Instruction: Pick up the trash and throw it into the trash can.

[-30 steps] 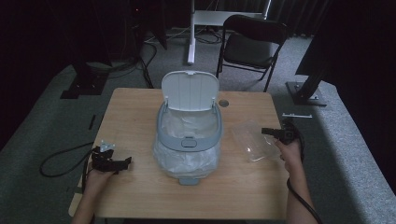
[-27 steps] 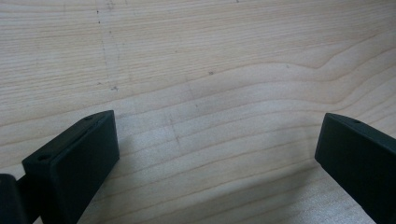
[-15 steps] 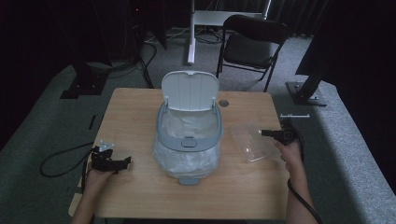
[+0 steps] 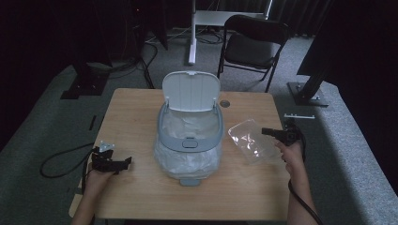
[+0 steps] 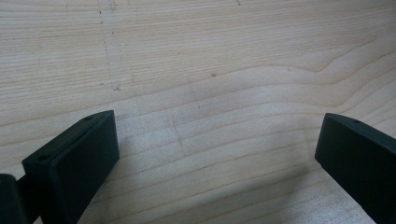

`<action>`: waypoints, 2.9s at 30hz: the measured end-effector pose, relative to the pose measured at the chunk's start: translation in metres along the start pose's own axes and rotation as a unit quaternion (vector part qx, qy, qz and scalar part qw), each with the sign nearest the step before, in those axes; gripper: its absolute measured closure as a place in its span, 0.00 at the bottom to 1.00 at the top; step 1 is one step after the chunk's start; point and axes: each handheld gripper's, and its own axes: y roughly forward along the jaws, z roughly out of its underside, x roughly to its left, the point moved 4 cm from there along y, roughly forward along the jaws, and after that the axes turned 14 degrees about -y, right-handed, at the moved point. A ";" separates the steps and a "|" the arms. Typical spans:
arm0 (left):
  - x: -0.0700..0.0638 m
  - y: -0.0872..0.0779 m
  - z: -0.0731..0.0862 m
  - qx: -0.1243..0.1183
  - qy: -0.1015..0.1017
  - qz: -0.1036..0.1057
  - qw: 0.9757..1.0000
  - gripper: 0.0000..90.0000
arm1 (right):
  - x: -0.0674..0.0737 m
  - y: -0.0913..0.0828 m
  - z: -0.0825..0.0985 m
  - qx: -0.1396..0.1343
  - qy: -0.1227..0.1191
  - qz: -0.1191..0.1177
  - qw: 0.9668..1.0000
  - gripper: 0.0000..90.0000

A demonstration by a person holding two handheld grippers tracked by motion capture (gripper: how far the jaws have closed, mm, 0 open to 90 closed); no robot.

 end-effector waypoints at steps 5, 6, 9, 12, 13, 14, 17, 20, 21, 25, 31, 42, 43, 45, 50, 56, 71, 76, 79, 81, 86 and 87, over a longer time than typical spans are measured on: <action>0.000 0.000 0.000 0.000 0.000 -0.001 1.000 0.01 | 0.013 -0.012 -0.013 -0.026 -0.016 -0.015 0.999 0.96; 0.000 0.000 0.000 0.000 0.000 -0.001 1.000 0.01 | 0.015 -0.014 -0.015 -0.024 -0.021 -0.010 0.999 0.96; 0.000 0.000 0.000 0.000 0.000 0.000 1.000 0.01 | 0.019 -0.016 -0.018 -0.025 -0.031 -0.011 0.999 0.96; 0.000 0.000 0.000 0.000 0.000 0.000 1.000 0.01 | 0.025 -0.021 -0.021 -0.038 -0.036 -0.022 0.998 0.97; 0.000 0.000 0.000 0.000 0.000 -0.001 1.000 0.01 | 0.027 -0.023 -0.023 -0.044 -0.037 -0.026 0.998 0.97; 0.000 0.000 0.000 0.000 0.000 -0.001 1.000 0.01 | 0.028 -0.026 -0.025 -0.051 -0.038 -0.025 0.998 0.97; 0.000 0.000 0.000 0.000 0.000 0.000 1.000 0.01 | 0.034 -0.034 -0.031 -0.067 -0.049 -0.027 0.996 0.97; 0.000 0.000 0.000 0.000 0.000 0.000 1.000 0.01 | 0.040 -0.044 -0.036 -0.081 -0.057 -0.026 0.995 0.97; 0.000 0.000 0.000 0.000 0.000 0.000 1.000 0.01 | 0.042 -0.048 -0.038 -0.086 -0.061 -0.024 0.994 0.97; 0.000 0.000 0.000 0.001 0.002 -0.003 1.000 0.01 | 0.050 -0.063 -0.045 -0.104 -0.073 -0.022 0.992 0.97; -0.001 0.000 0.000 0.001 0.003 -0.005 1.000 0.01 | 0.064 -0.083 -0.055 -0.129 -0.093 -0.026 0.987 0.97; -0.001 0.000 0.000 0.001 0.003 -0.004 1.000 0.01 | 0.094 -0.117 -0.074 -0.177 -0.129 -0.029 0.975 0.97; 0.000 0.000 0.000 0.001 0.003 -0.004 1.000 0.01 | 0.097 -0.121 -0.077 -0.183 -0.134 -0.030 0.973 0.97; 0.000 0.000 0.000 0.001 0.002 -0.004 1.000 0.01 | 0.102 -0.127 -0.080 -0.193 -0.138 -0.031 0.971 0.97; 0.000 0.000 0.000 0.001 0.002 -0.004 1.000 0.01 | 0.116 -0.142 -0.090 -0.219 -0.152 -0.039 0.963 0.97; -0.001 0.000 0.000 0.001 0.003 -0.005 1.000 0.01 | 0.135 -0.155 -0.103 -0.240 -0.176 -0.049 0.953 0.97; -0.001 0.000 0.000 0.001 0.003 -0.006 1.000 0.01 | 0.187 -0.171 -0.145 -0.295 -0.228 -0.101 0.922 0.97; -0.001 0.000 0.000 0.001 0.002 -0.005 1.000 0.01 | 0.203 -0.169 -0.157 -0.309 -0.238 -0.119 0.913 0.97; 0.000 0.000 0.000 0.001 0.001 -0.004 1.000 0.01 | 0.208 -0.166 -0.160 -0.313 -0.240 -0.127 0.910 0.97; 0.000 0.000 0.000 0.001 0.001 -0.004 1.000 0.01 | 0.215 -0.163 -0.164 -0.316 -0.244 -0.137 0.906 0.97; 0.000 0.000 0.000 0.001 0.001 -0.004 1.000 0.01 | 0.225 -0.156 -0.174 -0.324 -0.244 -0.156 0.901 0.97; 0.000 0.000 0.000 0.000 0.001 -0.003 1.000 0.01 | 0.230 -0.152 -0.178 -0.327 -0.245 -0.164 0.898 0.97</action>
